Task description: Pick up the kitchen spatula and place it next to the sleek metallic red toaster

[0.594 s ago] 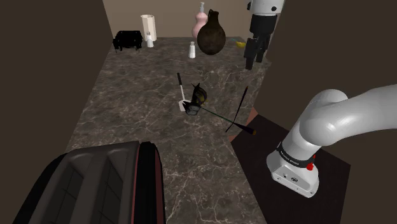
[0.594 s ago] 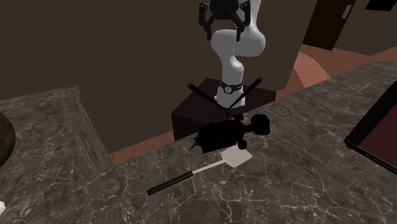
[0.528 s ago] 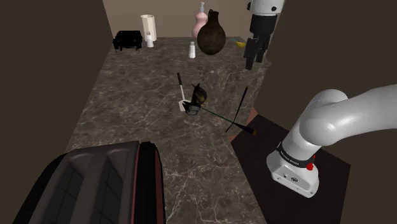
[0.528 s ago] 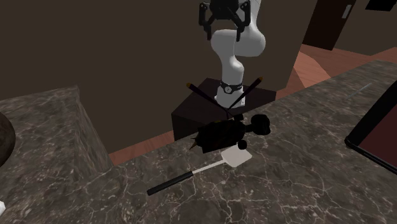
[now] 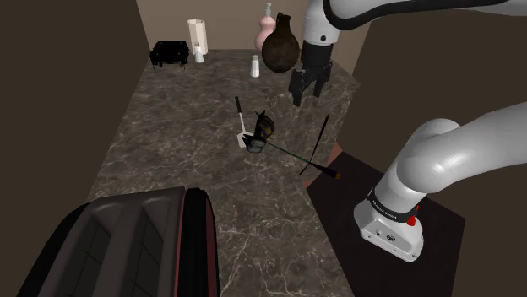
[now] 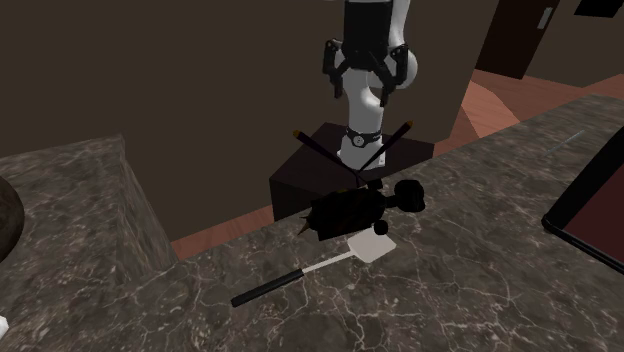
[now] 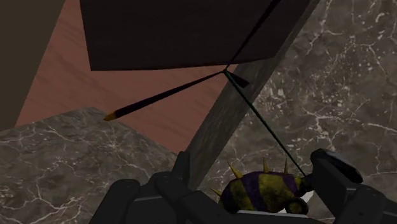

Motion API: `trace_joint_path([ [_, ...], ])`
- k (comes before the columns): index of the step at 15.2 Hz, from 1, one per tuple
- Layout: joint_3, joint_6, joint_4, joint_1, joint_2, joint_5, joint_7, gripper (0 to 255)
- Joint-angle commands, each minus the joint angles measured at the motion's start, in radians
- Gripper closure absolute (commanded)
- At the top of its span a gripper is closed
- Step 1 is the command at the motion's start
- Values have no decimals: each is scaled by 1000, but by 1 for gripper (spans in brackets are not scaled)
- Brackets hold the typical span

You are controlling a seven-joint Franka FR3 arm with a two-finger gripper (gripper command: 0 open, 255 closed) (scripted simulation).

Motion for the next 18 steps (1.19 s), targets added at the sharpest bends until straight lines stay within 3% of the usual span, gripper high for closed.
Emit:
trace_joint_path([
  [1,32,89,-5,-13,56,5,60,0],
  [6,117,282,17,-49,212,-10,224,0],
  [10,181,416,66,-90,355,-63,372,0],
  [14,233,522,141,-133,509,-164,545,0],
  [18,258,590,243,-161,669,-309,738,0],
])
